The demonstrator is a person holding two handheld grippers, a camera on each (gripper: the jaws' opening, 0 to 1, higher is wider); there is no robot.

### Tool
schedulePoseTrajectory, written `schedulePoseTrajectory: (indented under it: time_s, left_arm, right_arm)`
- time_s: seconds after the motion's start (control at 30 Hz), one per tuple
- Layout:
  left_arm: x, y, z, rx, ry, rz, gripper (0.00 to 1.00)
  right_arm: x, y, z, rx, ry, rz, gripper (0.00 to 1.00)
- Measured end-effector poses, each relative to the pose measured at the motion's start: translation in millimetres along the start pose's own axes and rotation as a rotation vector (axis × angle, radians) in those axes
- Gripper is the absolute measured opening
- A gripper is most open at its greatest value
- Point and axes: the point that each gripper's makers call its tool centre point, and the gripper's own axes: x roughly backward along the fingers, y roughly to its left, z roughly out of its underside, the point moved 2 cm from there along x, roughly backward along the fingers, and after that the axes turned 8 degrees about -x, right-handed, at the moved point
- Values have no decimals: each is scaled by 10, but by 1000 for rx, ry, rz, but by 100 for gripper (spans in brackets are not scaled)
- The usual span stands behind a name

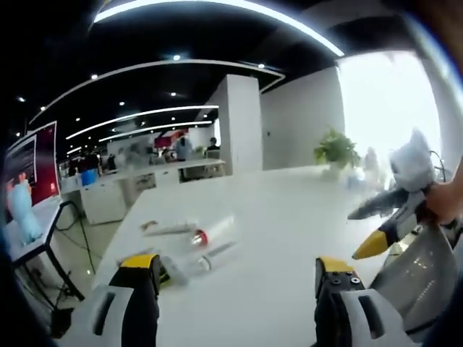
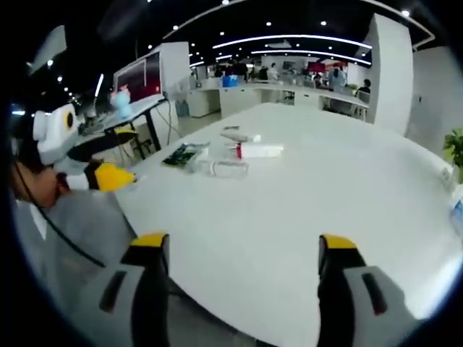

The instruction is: Arrange the skincare products in the storage area until every visible bottle or jar stands upright without overlapping.

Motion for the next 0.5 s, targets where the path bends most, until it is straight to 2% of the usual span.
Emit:
schedulePoseTrajectory:
  time_s: [0.1,0.27,0.3,0.4,0.47,0.5]
  left_arm:
    - [-13,-2,30,-6,14,-4,89]
    - [-26,-7,86,-33,35,-9,86]
    - [-27,-9,86,-35,38,-9,85]
    - [-37,-27,124,-49,49,-8,84]
    - [-38,-37,131,-54,52,-7,82]
    - [-36,-44,132,-58,50,-7,82]
  right_arm:
    - [-56,-116,-244,7,-5,0,86]
    - [-208,-203,-1101,144,-107,-56,86]
    - [-237,-199,-1227,161,-118,-71,86]
    - [-386,-188,-1604,188,-85,-110,87]
    - [-445,-161,-1808,210,-96,-126,87]
    - [-483,-105,-1986,221,-119,-154,88]
